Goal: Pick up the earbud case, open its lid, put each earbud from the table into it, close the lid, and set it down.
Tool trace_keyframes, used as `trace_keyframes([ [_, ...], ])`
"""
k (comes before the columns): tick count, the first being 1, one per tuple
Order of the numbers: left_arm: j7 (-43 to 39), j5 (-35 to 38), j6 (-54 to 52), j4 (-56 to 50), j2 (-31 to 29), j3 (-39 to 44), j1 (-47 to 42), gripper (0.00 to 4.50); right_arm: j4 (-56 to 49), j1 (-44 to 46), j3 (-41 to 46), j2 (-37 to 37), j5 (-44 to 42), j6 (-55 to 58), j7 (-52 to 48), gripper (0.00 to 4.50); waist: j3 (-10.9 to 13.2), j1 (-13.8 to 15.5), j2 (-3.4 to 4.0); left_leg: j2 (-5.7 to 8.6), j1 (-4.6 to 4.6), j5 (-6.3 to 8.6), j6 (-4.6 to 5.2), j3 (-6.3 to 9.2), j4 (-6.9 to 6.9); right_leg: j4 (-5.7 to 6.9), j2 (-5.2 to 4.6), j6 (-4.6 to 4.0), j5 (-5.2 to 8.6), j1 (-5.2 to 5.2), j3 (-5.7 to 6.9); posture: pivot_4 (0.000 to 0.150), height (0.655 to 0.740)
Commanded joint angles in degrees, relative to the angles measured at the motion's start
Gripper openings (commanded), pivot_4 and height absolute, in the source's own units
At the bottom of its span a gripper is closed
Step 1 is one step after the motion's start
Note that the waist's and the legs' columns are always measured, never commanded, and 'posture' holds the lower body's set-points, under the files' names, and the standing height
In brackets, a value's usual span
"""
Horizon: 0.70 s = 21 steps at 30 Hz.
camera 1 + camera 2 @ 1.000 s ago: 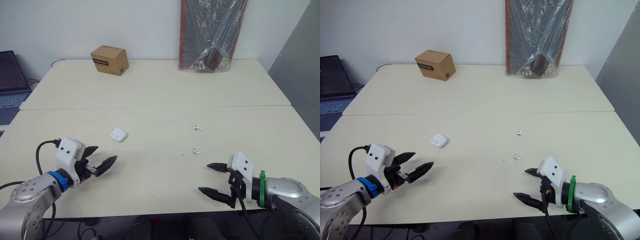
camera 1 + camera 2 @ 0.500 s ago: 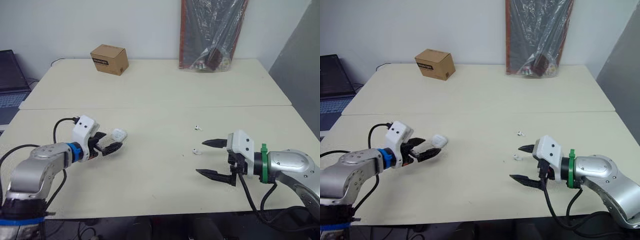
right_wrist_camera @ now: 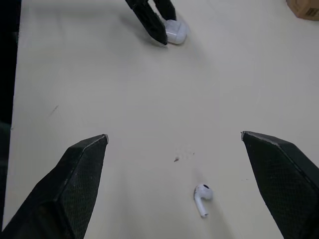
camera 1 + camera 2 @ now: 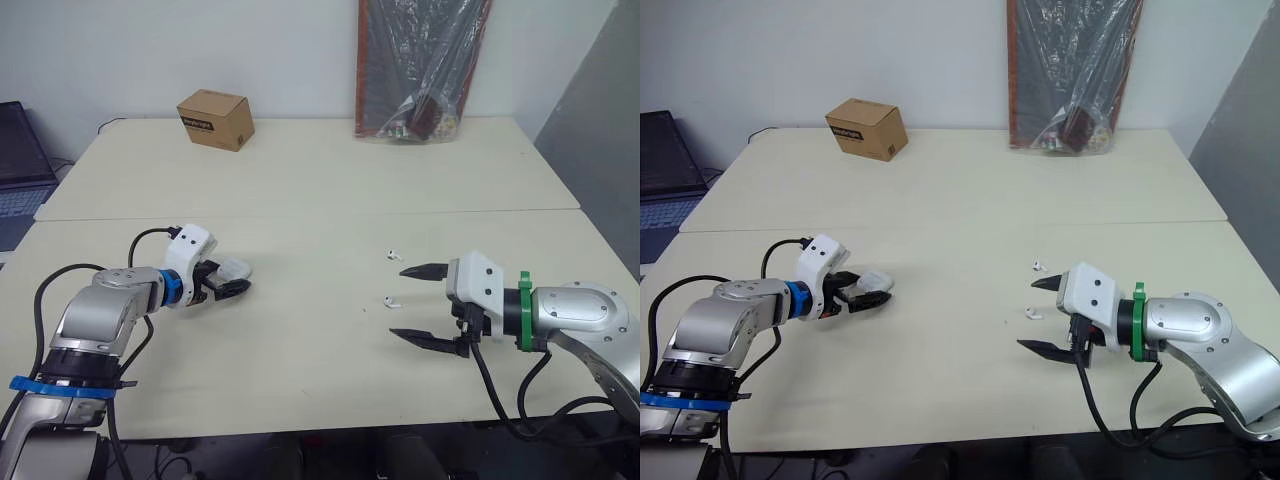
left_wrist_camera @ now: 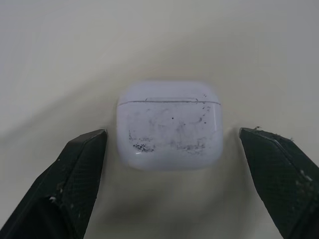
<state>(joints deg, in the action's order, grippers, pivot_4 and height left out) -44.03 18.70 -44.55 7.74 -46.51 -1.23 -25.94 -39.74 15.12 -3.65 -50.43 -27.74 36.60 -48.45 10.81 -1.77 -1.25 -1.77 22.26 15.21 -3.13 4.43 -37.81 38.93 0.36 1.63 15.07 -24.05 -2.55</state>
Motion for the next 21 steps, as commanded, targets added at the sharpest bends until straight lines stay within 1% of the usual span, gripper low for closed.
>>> trace_keyframes([
  [1, -0.89, -1.19, 0.18, 0.96, 0.10, -0.32, -1.51, 4.45, -0.25, 1.40, 0.10, 0.82, 0.70, -1.29, 0.27, 4.50, 0.00, 0.01, 0.00, 0.00, 0.00, 0.00, 0.00, 0.00, -0.01, 0.01, 0.00, 0.00, 0.00, 0.00, 0.00, 0.150, 0.7400],
  [7, -0.74, -2.59, 0.19, 3.22, 1.83, -1.23, -3.09, 4.45, -0.34, 2.54, -0.18, 2.22, 0.68, -0.88, 0.77, 4.50, 0.00, 0.06, 0.00, 0.01, -0.05, -0.01, 0.00, 0.01, -0.05, 0.05, 0.00, 0.04, -0.03, 0.04, 0.00, 0.150, 0.7400],
  [13, -1.42, -2.85, -0.38, 3.45, 2.17, -0.75, -3.16, 4.45, -0.99, 2.73, -0.57, 2.58, 0.45, -0.25, 1.50, 4.50, 0.00, 0.10, 0.00, 0.01, -0.12, -0.01, 0.00, 0.01, -0.06, 0.05, 0.00, 0.05, -0.04, 0.09, -0.01, 0.150, 0.7400],
  [17, -1.91, -2.89, -0.48, 3.16, 1.90, -0.56, -2.75, 3.66, -1.17, 2.73, -0.77, 2.79, 0.30, 0.01, 1.76, 4.50, 0.00, 0.09, 0.00, 0.01, -0.13, -0.01, 0.00, 0.00, -0.05, 0.06, 0.00, 0.05, -0.04, 0.10, -0.02, 0.150, 0.7400],
  [20, -2.42, -2.92, -0.63, 2.81, 1.59, -0.42, -2.33, 2.78, -1.24, 2.65, -0.71, 2.93, 0.13, 0.10, 1.70, 4.50, 0.00, 0.09, 0.00, 0.02, -0.12, 0.00, 0.00, 0.00, -0.05, 0.05, -0.01, 0.05, -0.03, 0.10, -0.02, 0.150, 0.7400],
  [21, -2.52, -2.95, -0.66, 2.73, 1.53, -0.37, -2.22, 2.76, -1.21, 2.62, -0.70, 2.95, 0.12, 0.08, 1.65, 4.50, 0.00, 0.08, 0.00, 0.02, -0.12, 0.00, 0.00, 0.00, -0.05, 0.05, -0.01, 0.05, -0.03, 0.10, -0.03, 0.150, 0.7400],
])
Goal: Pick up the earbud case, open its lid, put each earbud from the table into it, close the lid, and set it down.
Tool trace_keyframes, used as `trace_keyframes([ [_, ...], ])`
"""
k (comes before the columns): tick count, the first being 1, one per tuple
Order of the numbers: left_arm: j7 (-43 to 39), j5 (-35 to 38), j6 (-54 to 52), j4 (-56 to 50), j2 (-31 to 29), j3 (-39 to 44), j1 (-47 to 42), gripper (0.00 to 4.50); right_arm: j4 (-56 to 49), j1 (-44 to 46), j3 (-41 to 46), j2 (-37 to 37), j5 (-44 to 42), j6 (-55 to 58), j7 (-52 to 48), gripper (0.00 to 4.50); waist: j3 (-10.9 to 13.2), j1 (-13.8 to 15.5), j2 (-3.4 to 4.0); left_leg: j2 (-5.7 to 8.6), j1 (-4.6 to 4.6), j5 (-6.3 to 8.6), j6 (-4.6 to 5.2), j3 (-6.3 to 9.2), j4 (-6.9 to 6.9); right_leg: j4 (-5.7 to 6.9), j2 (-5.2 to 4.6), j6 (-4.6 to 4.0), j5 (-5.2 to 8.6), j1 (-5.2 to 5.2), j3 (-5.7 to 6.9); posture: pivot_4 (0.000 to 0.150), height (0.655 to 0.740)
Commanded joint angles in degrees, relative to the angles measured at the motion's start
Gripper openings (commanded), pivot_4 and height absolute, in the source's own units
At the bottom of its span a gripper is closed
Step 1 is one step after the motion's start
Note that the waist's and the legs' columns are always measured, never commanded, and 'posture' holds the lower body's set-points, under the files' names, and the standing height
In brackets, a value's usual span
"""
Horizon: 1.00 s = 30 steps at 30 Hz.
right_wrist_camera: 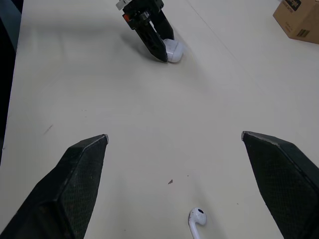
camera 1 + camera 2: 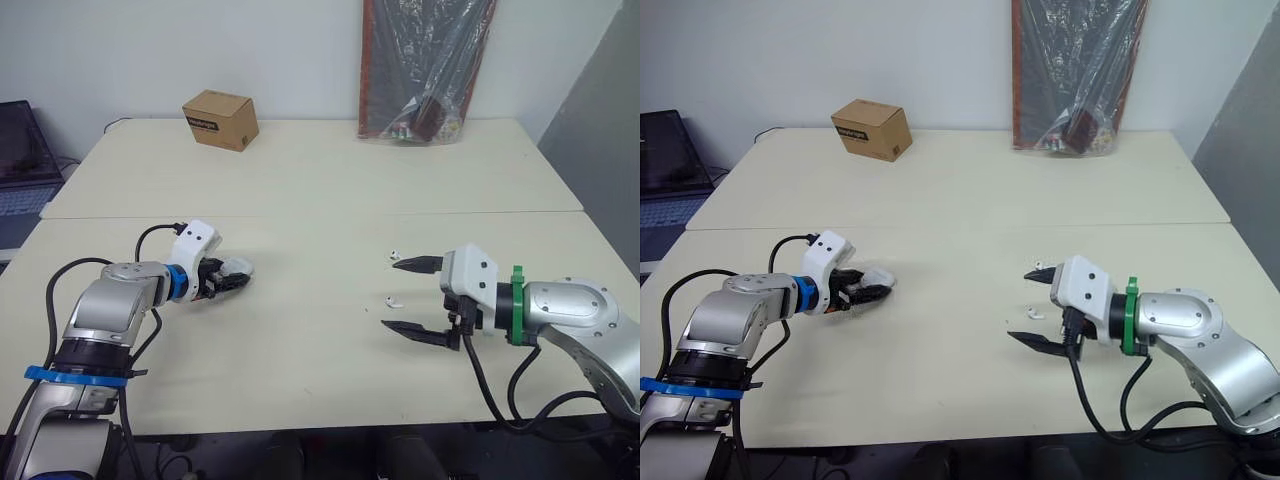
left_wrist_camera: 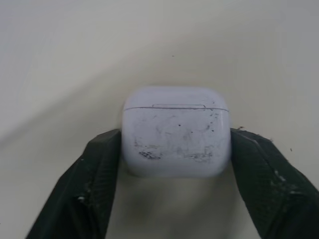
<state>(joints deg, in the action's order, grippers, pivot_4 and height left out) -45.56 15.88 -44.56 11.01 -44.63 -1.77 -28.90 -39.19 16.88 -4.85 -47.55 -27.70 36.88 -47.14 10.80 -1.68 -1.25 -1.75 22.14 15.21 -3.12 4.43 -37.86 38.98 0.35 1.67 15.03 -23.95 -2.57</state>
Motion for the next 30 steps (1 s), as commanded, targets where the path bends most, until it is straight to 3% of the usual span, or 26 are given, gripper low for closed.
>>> trace_keyframes([
  [1, -1.07, -0.15, -0.66, -0.60, -0.43, 0.21, 0.88, 2.76, -1.67, 0.83, 0.51, 0.08, 0.09, -0.27, 0.24, 4.50, 0.00, 0.00, 0.00, 0.00, 0.00, 0.00, 0.00, 0.00, 0.00, 0.00, 0.00, 0.00, 0.00, 0.00, 0.00, 0.150, 0.7400],
  [18, -4.09, 0.87, 3.39, -1.32, -1.19, 2.52, 3.08, 2.76, -0.56, 2.18, 1.81, -1.52, -1.54, 0.85, -2.17, 4.50, 0.00, -0.05, 0.00, 0.00, -0.01, 0.00, 0.00, -0.01, 0.00, 0.00, 0.00, 0.00, 0.00, -0.01, 0.00, 0.150, 0.7400],
  [30, -16.14, 1.48, 22.48, -7.94, -0.31, 2.09, 1.79, 2.76, 1.36, 10.92, -0.46, -2.63, -5.76, 16.72, -0.89, 4.50, 0.00, -0.01, 0.00, -0.01, 0.06, 0.00, 0.00, -0.01, 0.01, -0.01, -0.01, -0.02, -0.01, -0.06, 0.00, 0.150, 0.7400],
])
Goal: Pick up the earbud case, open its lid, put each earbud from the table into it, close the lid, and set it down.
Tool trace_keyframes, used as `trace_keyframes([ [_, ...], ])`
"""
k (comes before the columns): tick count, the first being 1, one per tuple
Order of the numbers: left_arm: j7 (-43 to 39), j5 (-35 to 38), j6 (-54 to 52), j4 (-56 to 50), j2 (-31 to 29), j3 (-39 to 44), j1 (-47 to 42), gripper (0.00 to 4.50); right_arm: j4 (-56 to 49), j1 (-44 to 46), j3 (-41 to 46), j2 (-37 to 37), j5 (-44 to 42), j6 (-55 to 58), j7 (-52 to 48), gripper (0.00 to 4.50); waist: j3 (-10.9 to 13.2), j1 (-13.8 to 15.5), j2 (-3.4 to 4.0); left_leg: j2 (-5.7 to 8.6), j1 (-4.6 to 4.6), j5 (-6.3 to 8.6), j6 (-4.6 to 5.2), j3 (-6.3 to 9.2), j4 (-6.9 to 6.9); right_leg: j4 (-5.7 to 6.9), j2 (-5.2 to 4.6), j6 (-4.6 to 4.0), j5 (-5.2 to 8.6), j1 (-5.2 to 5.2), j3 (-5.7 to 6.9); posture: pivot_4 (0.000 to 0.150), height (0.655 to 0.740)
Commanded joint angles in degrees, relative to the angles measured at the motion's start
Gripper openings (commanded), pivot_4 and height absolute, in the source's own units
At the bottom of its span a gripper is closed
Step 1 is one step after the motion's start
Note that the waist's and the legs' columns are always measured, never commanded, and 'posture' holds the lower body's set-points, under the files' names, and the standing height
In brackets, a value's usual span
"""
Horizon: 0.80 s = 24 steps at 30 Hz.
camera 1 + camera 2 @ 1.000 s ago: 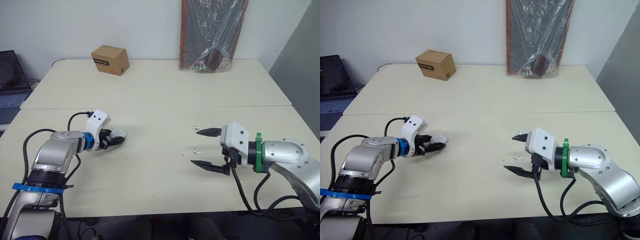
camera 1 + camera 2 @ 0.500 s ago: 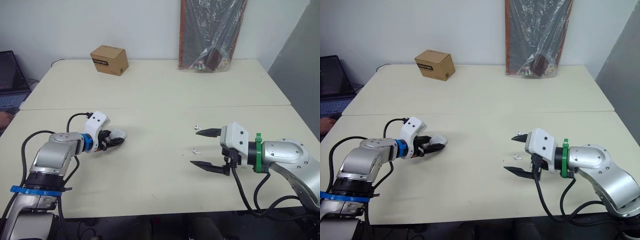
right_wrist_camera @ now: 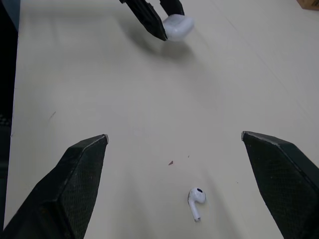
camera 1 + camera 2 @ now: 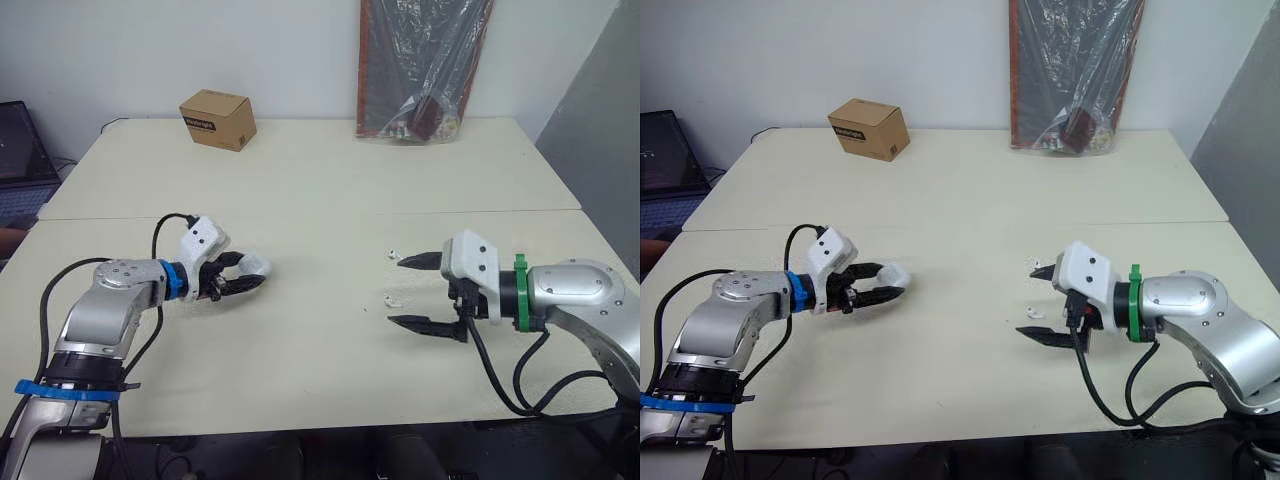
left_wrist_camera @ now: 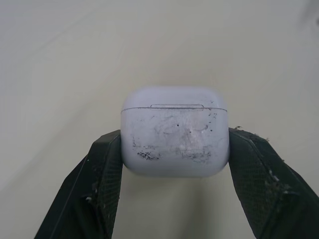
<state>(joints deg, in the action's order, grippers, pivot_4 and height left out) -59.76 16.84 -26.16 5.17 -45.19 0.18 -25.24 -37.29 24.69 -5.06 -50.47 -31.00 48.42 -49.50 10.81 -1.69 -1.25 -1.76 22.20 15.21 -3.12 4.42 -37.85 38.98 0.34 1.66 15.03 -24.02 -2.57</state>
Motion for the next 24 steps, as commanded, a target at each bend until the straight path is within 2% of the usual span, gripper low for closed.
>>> trace_keyframes([
  [1, -2.63, 0.45, 5.16, -2.42, 0.56, -0.23, -2.39, 2.76, -0.02, 4.81, -0.11, 1.88, -4.17, 8.55, 2.68, 4.50, 0.00, 0.00, 0.00, 0.00, 0.00, 0.00, 0.00, 0.00, 0.00, 0.00, 0.00, 0.00, 0.00, 0.00, 0.00, 0.150, 0.7400],
  [6, -5.94, 1.09, 11.56, -4.56, 2.78, -1.14, -4.74, 2.76, 6.06, 11.54, 6.74, 16.58, -14.08, 27.35, 13.47, 4.50, 0.00, -0.15, -0.01, -0.03, -0.01, -0.01, 0.01, 0.00, -0.02, 0.03, 0.04, -0.21, -0.13, 0.01, -0.01, 0.150, 0.7400],
  [12, -7.98, 1.20, 16.80, -6.49, 4.92, -2.13, -7.81, 2.76, 10.15, 16.37, 17.79, 30.91, -23.10, 42.65, 23.22, 4.50, 0.00, -0.07, 0.01, -0.02, 0.18, 0.00, 0.01, 0.04, -0.01, 0.01, 0.03, -0.33, -0.20, -0.09, 0.03, 0.150, 0.7400],
  [17, -7.49, -0.73, 23.53, -5.93, 7.01, -3.06, -10.17, 2.76, 20.63, 18.81, 22.08, 35.97, -37.20, 44.08, 38.20, 4.50, 0.00, -0.13, 0.02, -0.01, 0.18, -0.01, 0.01, 0.05, -0.01, 0.01, 0.03, -0.33, -0.21, -0.08, 0.04, 0.150, 0.7400],
  [24, -7.15, -0.85, 27.29, -7.05, 8.18, -3.34, -9.92, 2.76, 28.71, 21.52, 24.76, 39.75, -53.46, 41.99, 58.99, 4.50, 0.01, -0.31, 0.04, -0.04, 0.19, 0.00, 0.03, 0.02, 0.03, 0.03, 0.07, -0.33, -0.21, -0.13, 0.02, 0.150, 0.7400],
])
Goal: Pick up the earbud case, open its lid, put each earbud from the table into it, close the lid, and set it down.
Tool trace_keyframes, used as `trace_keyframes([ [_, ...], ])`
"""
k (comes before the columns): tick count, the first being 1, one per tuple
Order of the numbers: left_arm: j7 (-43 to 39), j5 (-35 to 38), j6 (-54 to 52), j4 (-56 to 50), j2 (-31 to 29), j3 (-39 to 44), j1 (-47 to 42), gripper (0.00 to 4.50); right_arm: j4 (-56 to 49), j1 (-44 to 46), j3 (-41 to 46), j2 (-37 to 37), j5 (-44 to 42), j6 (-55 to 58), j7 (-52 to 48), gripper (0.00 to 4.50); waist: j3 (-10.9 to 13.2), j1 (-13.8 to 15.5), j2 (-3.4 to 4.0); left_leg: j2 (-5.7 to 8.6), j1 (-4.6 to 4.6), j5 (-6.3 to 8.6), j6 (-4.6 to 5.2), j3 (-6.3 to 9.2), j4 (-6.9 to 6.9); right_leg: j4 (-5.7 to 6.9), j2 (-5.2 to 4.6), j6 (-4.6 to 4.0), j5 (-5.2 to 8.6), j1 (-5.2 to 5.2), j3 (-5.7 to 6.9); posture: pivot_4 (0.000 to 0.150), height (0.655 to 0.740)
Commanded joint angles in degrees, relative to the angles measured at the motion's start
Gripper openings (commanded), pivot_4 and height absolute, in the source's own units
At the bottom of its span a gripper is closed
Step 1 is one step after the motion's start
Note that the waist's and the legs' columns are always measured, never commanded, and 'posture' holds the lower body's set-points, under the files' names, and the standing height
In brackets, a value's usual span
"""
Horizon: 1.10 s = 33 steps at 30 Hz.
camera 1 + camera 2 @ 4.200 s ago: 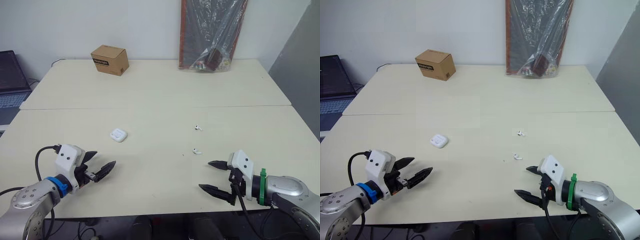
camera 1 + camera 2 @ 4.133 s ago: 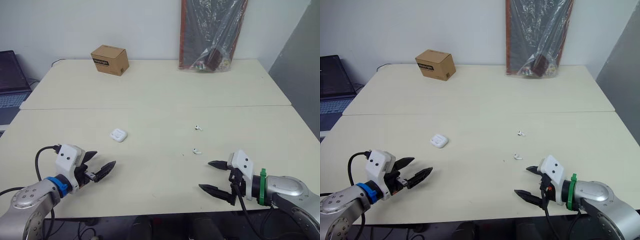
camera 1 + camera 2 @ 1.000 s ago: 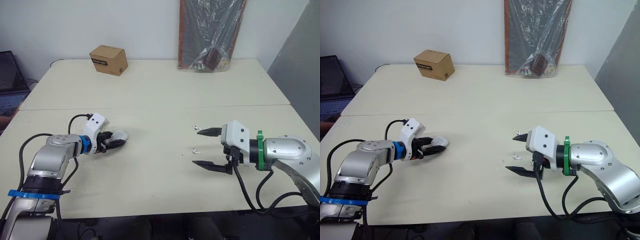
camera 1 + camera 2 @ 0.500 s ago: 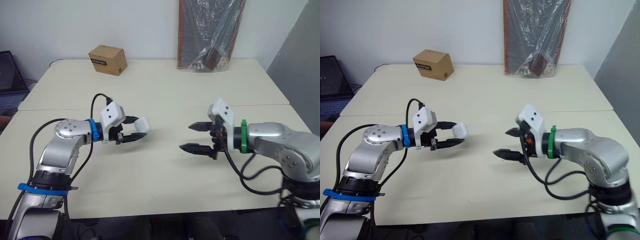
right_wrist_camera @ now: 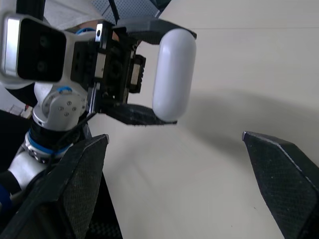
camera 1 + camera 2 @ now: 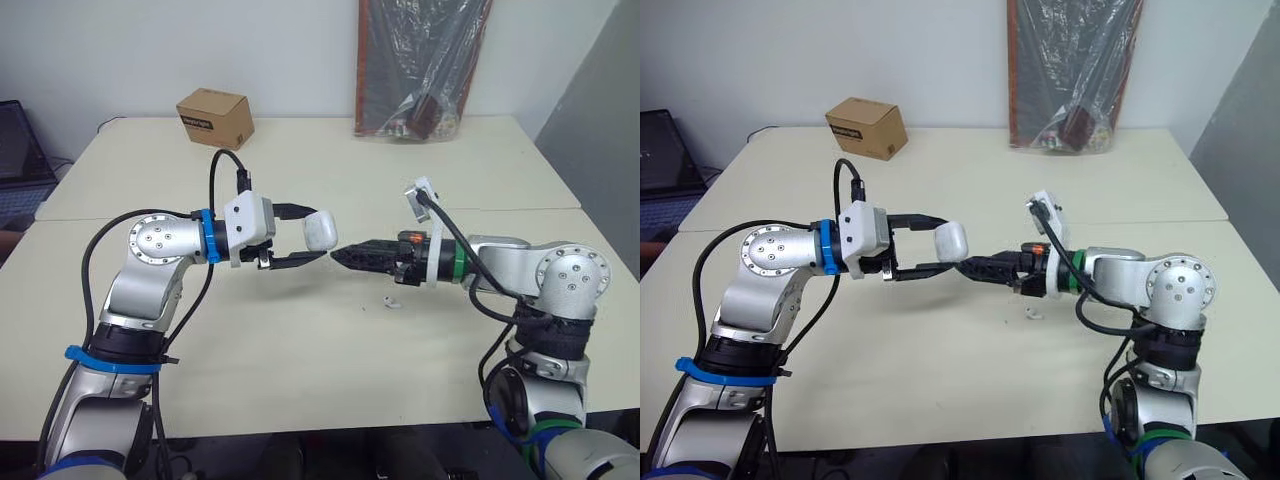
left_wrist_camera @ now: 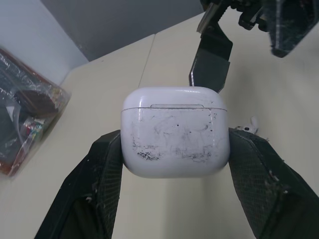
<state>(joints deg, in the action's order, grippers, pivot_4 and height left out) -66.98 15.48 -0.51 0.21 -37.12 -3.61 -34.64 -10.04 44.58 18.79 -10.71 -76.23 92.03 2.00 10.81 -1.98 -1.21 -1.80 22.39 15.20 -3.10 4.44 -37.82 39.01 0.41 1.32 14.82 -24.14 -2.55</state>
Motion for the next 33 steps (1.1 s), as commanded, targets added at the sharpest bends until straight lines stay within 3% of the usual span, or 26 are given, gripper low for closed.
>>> trace_keyframes([
  [1, 0.06, 0.50, 1.78, -2.20, 0.15, 0.38, -0.45, 2.76, 2.18, 1.49, 0.00, -0.60, -11.47, -3.19, 10.31, 4.50, 0.00, -0.04, 0.00, 0.00, 0.01, 0.00, 0.00, 0.00, 0.00, 0.00, 0.00, 0.00, 0.00, 0.00, 0.00, 0.150, 0.7400],
  [9, 1.15, -0.94, 3.24, -2.14, 1.80, -1.59, -0.73, 2.76, 4.00, 0.21, -13.15, -9.03, -34.46, -18.96, 26.54, 4.50, 0.01, -0.37, 0.01, 0.01, 0.08, 0.00, 0.01, 0.01, -0.02, -0.04, -0.01, 0.01, 0.01, -0.01, 0.02, 0.150, 0.7400],
  [18, 2.02, -0.58, 2.36, -1.88, 3.14, -1.73, -1.82, 2.76, 2.81, -0.70, -19.26, -12.24, -36.77, -25.02, 25.85, 4.50, 0.01, -0.40, 0.01, 0.00, 0.10, 0.00, 0.02, 0.03, -0.02, -0.04, 0.01, 0.02, 0.01, -0.02, 0.02, 0.150, 0.7400],
  [21, 1.74, -0.28, 2.06, -2.12, 2.99, -1.62, -1.70, 2.76, 2.77, -0.71, -19.94, -12.67, -36.77, -25.88, 25.61, 3.90, 0.01, -0.37, 0.01, 0.00, 0.11, 0.00, 0.02, 0.03, -0.02, -0.05, 0.01, 0.02, 0.01, -0.02, 0.02, 0.150, 0.7400],
  [24, 1.59, -0.11, 1.89, -2.32, 2.84, -1.53, -1.55, 2.76, 2.75, -0.65, -20.24, -12.88, -36.77, -26.34, 25.18, 2.90, 0.01, -0.36, 0.01, 0.00, 0.11, 0.00, 0.02, 0.03, -0.02, -0.05, 0.01, 0.03, 0.02, -0.02, 0.02, 0.150, 0.7400],
  [30, 1.37, -0.19, 1.92, -2.41, 2.54, -1.57, -1.28, 2.76, 2.75, -0.68, -20.63, -13.09, -36.77, -26.63, 24.54, 2.90, 0.01, -0.33, 0.01, 0.00, 0.11, 0.00, 0.02, 0.03, -0.02, -0.05, 0.01, 0.03, 0.02, -0.03, 0.02, 0.150, 0.7400],
  [33, 1.64, -0.12, 1.50, -2.24, 2.84, -1.66, -1.71, 2.76, 2.63, -0.71, -20.76, -13.12, -36.77, -26.66, 24.45, 2.26, 0.01, -0.31, 0.01, 0.00, 0.12, 0.00, 0.02, 0.03, -0.02, -0.06, 0.01, 0.03, 0.02, -0.03, 0.02, 0.150, 0.7400],
])
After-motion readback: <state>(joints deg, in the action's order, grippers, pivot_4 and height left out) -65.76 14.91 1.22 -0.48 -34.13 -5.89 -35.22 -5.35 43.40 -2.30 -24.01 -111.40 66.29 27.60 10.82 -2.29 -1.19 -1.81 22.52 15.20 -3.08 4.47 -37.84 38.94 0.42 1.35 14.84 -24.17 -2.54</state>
